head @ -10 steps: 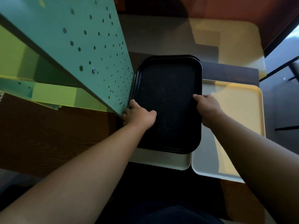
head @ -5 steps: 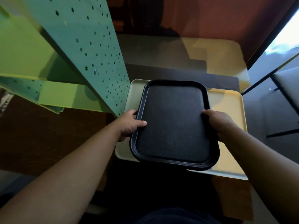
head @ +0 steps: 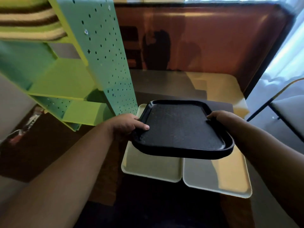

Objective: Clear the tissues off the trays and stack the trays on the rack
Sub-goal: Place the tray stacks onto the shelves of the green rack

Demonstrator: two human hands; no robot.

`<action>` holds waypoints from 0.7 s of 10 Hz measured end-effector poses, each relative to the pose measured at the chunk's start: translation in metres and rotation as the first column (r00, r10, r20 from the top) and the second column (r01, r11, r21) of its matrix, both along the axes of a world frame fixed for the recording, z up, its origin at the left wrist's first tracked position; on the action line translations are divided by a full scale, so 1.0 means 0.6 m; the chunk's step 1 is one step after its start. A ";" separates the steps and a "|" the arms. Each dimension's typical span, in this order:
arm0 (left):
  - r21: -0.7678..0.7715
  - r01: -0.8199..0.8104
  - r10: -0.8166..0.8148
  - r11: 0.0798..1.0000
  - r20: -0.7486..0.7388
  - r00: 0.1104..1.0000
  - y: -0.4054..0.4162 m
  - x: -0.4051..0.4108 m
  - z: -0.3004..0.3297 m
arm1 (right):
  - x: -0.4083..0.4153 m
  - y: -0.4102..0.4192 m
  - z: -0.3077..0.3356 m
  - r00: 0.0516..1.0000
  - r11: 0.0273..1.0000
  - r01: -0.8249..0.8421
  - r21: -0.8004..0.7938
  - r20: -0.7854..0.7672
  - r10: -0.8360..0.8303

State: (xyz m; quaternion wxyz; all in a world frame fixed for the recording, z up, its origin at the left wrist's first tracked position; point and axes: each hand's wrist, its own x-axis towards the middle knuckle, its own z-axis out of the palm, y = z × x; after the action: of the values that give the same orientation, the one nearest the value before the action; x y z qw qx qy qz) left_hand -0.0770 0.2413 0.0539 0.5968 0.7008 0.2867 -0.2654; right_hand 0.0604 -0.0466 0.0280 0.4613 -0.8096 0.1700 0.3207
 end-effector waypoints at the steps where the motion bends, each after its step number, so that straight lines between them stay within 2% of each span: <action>1: 0.008 0.014 -0.015 1.000 0.030 0.999 0.006 -0.007 0.052 | -0.001 -0.001 0.036 0.996 0.996 -0.082 0.046 0.042 0.080; 2: 0.015 -0.019 0.018 1.000 0.060 0.998 0.001 -0.015 0.098 | 0.006 -0.003 0.074 0.994 0.990 -0.098 0.103 0.065 0.092; 3: 0.171 -0.072 0.056 0.983 0.100 0.993 0.002 -0.022 0.125 | 0.011 -0.012 0.092 0.992 0.974 -0.123 0.191 0.060 0.113; 4: 0.159 -0.050 0.027 0.986 0.142 0.990 0.009 -0.037 0.154 | 0.009 -0.005 0.131 0.965 0.960 -0.221 0.171 0.183 0.190; 5: -0.038 -0.020 0.027 0.999 0.180 0.983 0.025 -0.057 0.183 | 0.010 -0.006 0.147 0.963 0.919 -0.234 0.318 0.205 0.174; 6: -0.168 0.047 -0.012 0.985 0.199 0.980 0.040 -0.073 0.212 | 0.006 -0.013 0.179 0.978 0.856 -0.209 0.473 0.098 0.184; 7: -0.126 0.123 -0.092 0.984 0.227 0.970 0.052 -0.090 0.245 | -0.006 -0.007 0.196 0.942 0.779 -0.285 0.558 0.012 0.336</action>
State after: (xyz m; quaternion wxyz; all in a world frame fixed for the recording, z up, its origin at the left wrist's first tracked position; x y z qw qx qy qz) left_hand -0.1310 0.2722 0.2010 0.6569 0.6971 0.1613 -0.2376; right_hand 0.0570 -0.0505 0.1453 0.6078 -0.6436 -0.0456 0.4630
